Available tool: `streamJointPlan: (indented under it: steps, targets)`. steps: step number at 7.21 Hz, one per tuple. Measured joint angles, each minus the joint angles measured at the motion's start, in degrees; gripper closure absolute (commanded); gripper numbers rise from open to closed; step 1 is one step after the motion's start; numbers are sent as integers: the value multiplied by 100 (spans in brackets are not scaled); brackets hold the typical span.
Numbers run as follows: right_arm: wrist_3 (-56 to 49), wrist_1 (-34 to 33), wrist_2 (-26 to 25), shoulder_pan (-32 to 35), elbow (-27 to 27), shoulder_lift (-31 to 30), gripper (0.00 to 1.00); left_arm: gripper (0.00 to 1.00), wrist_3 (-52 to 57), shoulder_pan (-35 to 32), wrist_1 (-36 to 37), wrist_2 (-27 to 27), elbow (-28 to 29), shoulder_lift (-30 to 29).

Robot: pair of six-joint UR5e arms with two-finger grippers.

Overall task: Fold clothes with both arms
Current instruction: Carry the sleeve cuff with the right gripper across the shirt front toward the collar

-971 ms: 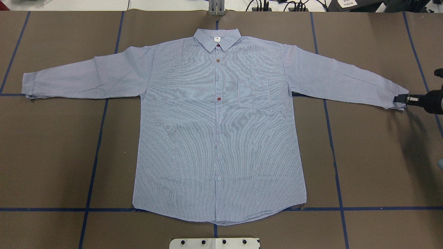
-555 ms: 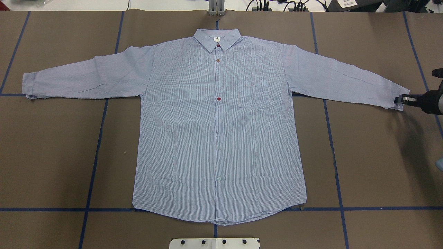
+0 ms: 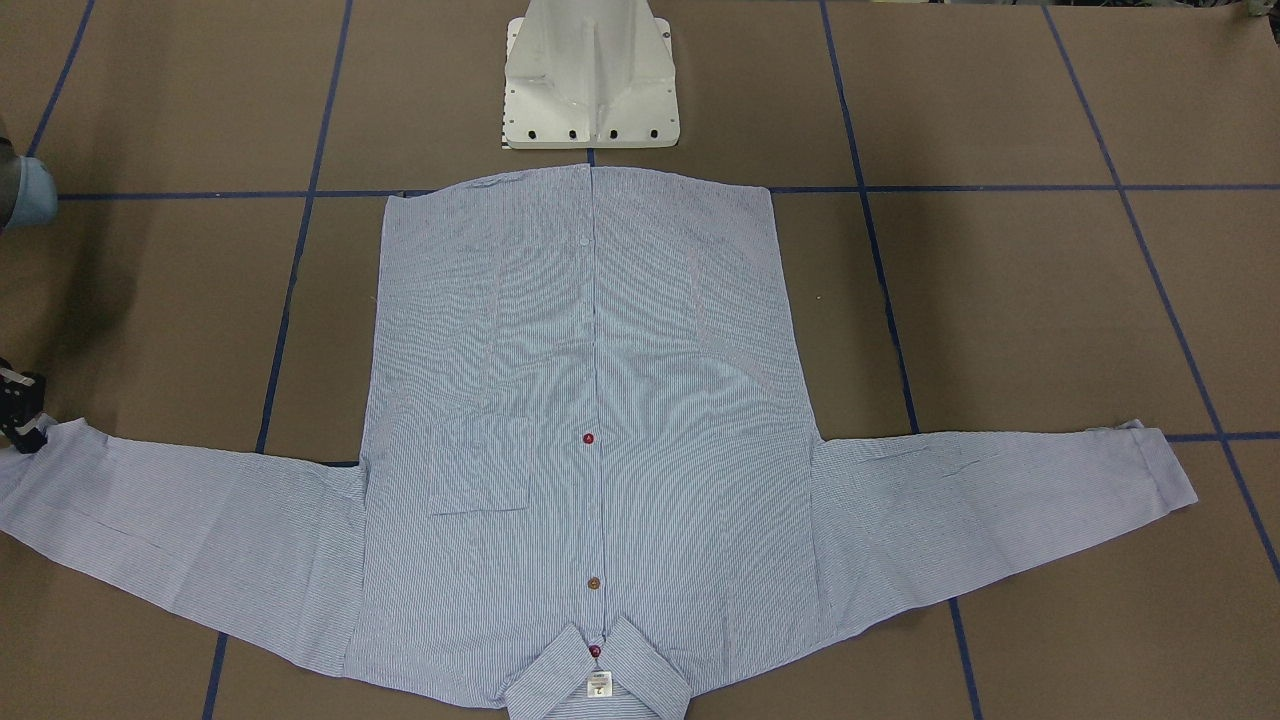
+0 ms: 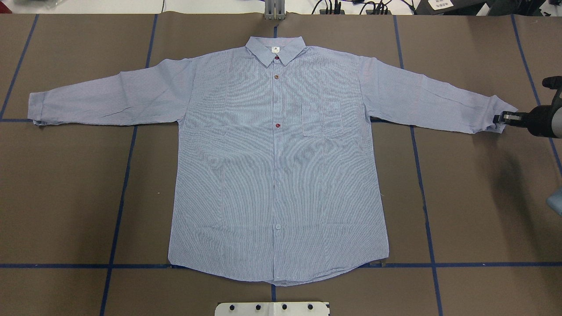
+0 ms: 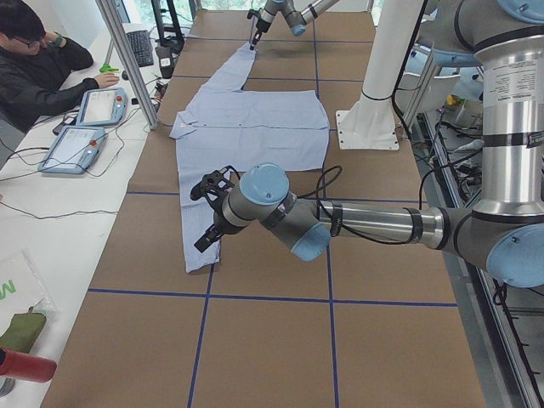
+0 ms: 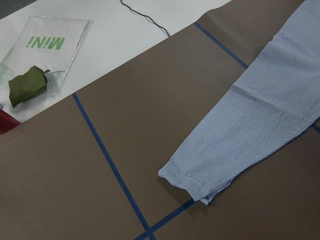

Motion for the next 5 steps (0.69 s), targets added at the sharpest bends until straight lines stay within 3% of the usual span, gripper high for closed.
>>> streamJointPlan:
  steps: [3,5]
  targets:
    - [17,-879,-153,-219,404,1408,100,0,-6,1,2,-3,-3,-8]
    - [205,-1005,-845,-833,284,2524,100,0,-8,0,8,-1,-1,-21]
